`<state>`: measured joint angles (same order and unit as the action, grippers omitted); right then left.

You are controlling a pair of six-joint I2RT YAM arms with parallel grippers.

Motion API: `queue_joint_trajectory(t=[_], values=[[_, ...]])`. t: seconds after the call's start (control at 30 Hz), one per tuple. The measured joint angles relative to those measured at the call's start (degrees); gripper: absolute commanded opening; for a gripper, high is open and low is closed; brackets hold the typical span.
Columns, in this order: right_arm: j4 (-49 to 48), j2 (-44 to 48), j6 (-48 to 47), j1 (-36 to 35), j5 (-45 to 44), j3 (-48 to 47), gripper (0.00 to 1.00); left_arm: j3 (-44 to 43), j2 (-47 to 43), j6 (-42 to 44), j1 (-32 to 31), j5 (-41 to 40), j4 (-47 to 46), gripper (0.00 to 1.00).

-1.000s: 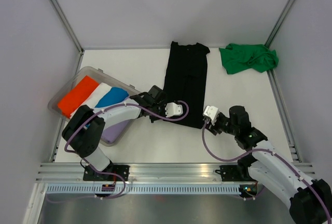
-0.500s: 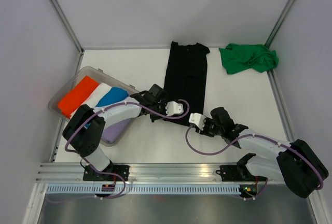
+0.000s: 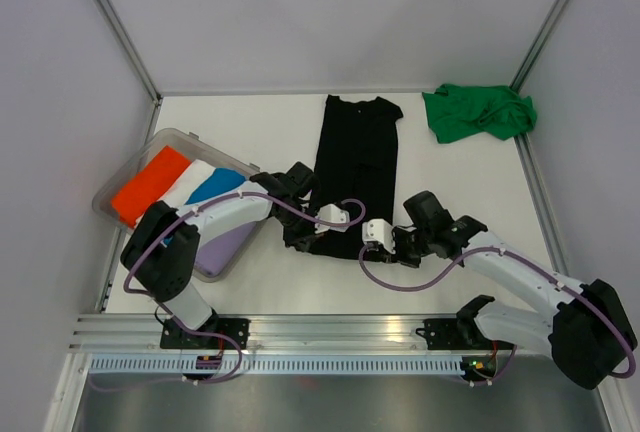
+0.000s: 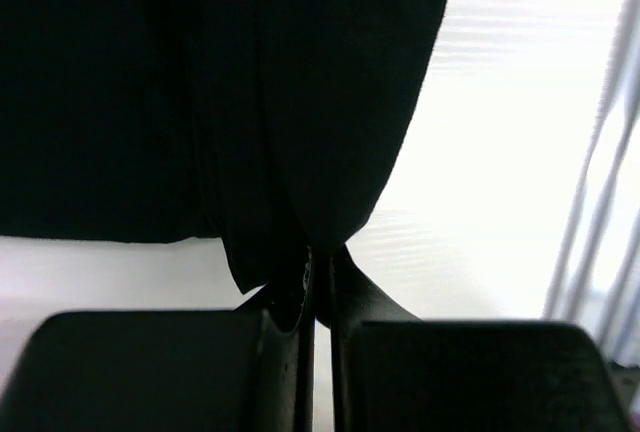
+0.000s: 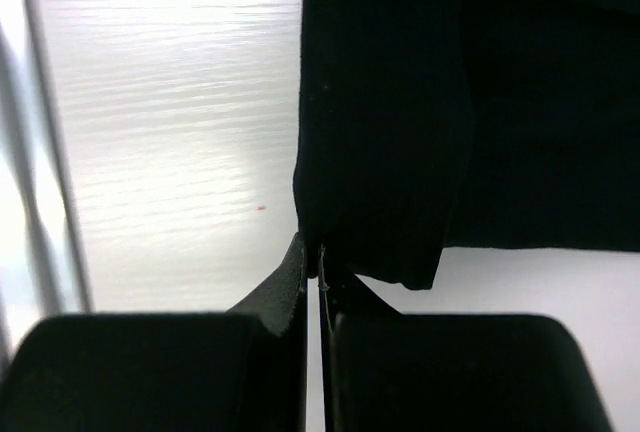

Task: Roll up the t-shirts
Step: Roll the tshirt

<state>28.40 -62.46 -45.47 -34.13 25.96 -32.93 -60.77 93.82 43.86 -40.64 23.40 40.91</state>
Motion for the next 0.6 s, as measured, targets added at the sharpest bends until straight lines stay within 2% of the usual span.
queue_joint_trajectory(t=[0.13, 0.3, 0.47, 0.6], values=[[9.60, -2.60, -2.93, 1.62, 6.25, -4.68, 0.00, -1.27, -0.07, 0.79, 1.42, 6.29, 6.14, 0.07], [13.75, -10.21, -2.93, 5.11, 11.32, -7.82, 0.01, -6.12, 3.37, 0.79, 5.51, 11.69, 10.51, 0.13], [16.72, -18.84, -1.84, 11.30, 16.11, -14.51, 0.00, -10.54, 8.31, 0.79, 8.20, 12.81, 11.58, 0.17], [16.59, -22.34, 0.92, 13.99, 17.46, -17.05, 0.16, -11.96, 11.13, 0.79, 8.76, 12.68, 12.59, 0.20]])
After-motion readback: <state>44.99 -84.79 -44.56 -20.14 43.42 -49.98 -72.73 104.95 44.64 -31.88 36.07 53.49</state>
